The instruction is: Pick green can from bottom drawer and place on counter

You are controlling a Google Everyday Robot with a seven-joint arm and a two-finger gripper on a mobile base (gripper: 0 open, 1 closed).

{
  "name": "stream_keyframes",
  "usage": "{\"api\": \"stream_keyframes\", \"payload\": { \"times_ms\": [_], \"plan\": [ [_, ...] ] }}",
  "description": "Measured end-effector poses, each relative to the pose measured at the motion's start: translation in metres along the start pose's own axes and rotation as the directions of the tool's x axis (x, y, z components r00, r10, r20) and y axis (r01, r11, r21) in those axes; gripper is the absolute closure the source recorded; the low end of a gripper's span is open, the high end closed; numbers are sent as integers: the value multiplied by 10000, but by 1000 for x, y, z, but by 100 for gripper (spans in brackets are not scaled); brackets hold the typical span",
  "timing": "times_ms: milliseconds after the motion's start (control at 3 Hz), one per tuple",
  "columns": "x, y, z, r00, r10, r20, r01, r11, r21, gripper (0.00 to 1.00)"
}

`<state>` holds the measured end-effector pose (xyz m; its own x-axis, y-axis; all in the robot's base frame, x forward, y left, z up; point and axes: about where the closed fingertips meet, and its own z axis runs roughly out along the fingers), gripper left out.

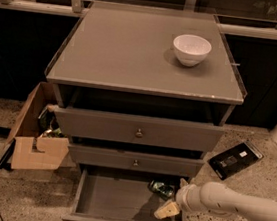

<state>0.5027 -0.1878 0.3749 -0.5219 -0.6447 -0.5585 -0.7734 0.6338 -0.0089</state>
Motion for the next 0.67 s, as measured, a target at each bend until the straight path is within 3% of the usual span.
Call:
{"api": "stream_keyframes", "payload": {
  "times_ms": [667],
  "plan": [
    [8, -4, 13, 9998, 3, 210, -1, 10000, -95, 0]
  ]
}}
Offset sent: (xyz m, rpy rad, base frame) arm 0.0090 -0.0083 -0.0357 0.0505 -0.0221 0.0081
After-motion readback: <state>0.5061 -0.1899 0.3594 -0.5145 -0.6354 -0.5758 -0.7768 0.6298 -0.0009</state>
